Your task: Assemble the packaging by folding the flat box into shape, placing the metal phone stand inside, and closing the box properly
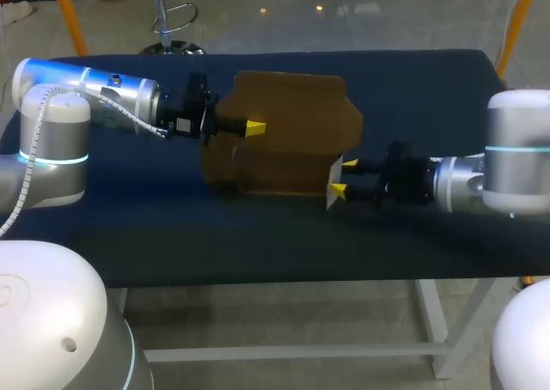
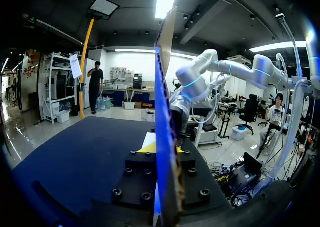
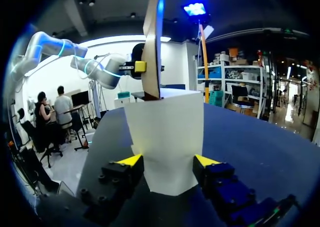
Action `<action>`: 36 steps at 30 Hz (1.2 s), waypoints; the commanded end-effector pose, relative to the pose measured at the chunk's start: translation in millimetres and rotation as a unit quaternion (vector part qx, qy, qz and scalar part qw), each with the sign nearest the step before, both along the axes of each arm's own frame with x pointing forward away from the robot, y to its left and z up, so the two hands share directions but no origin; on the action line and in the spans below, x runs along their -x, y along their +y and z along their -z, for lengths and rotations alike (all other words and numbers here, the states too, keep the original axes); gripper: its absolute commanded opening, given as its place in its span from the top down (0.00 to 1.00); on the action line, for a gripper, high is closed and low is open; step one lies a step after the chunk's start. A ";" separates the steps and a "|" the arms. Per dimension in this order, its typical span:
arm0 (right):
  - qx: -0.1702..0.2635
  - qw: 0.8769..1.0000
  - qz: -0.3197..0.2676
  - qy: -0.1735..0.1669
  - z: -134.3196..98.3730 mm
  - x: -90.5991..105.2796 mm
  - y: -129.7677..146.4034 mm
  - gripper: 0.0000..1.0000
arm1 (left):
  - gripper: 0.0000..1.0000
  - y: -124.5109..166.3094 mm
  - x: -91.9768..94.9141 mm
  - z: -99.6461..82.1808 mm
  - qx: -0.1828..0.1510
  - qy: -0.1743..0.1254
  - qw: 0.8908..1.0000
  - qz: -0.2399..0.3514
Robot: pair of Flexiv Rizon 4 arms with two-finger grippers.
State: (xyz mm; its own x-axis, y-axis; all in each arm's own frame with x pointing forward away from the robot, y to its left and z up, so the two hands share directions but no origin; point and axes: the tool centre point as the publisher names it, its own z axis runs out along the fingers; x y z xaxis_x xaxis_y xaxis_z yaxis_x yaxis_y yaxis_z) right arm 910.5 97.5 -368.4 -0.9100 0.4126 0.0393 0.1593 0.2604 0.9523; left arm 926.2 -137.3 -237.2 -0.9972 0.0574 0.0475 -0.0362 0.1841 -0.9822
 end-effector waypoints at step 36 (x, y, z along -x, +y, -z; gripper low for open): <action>0.009 0.974 0.224 -0.039 1.6 -5.8 23.4 0.35 | 1.00 2.1 -0.1 4.0 -0.001 0.000 1.000 0.001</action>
